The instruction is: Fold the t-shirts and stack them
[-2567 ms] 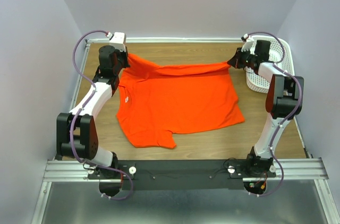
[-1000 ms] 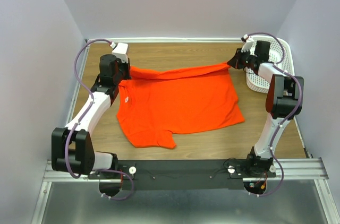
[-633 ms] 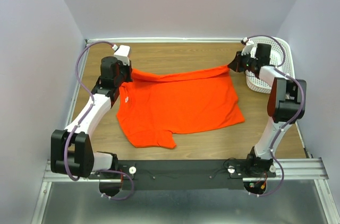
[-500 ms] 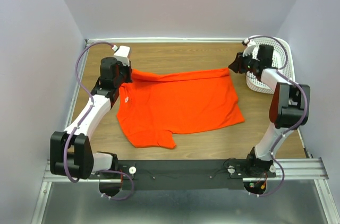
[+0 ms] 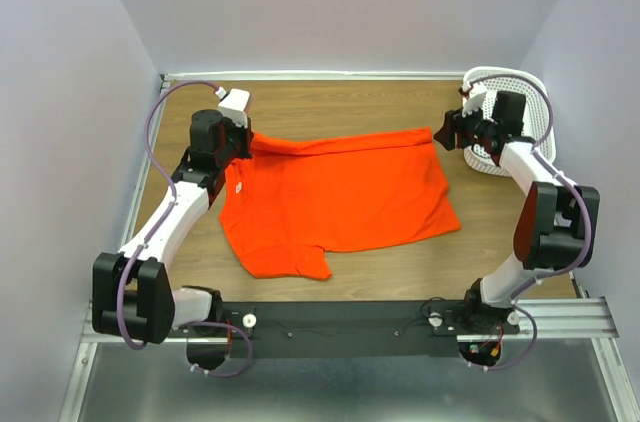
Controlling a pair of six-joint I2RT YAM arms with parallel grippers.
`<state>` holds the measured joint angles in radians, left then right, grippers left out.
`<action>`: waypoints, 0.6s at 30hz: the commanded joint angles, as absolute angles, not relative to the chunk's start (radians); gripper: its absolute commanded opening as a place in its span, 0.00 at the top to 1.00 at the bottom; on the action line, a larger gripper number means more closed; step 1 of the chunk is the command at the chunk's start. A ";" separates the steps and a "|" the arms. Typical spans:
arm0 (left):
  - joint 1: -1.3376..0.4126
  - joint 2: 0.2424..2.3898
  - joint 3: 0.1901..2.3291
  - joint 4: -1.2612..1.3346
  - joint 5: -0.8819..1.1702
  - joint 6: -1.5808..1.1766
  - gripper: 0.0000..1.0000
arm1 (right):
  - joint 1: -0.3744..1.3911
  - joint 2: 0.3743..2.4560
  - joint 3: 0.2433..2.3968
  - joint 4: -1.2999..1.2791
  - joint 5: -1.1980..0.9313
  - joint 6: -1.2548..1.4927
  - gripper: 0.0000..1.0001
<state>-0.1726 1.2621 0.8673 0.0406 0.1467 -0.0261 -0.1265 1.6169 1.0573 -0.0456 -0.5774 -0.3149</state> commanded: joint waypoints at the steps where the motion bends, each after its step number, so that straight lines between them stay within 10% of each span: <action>1: -0.183 1.220 0.845 0.021 0.175 -0.011 1.00 | -0.133 1.715 1.162 -0.149 -0.632 -0.302 0.33; 18: -0.190 1.187 0.825 0.003 0.186 -0.005 1.00 | -0.126 2.158 1.638 -0.377 -0.603 -0.190 0.44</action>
<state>-0.1856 1.2030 0.8295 0.0086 0.1547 -0.0185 -0.1249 2.0979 1.5864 -0.2939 -0.5987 -0.2111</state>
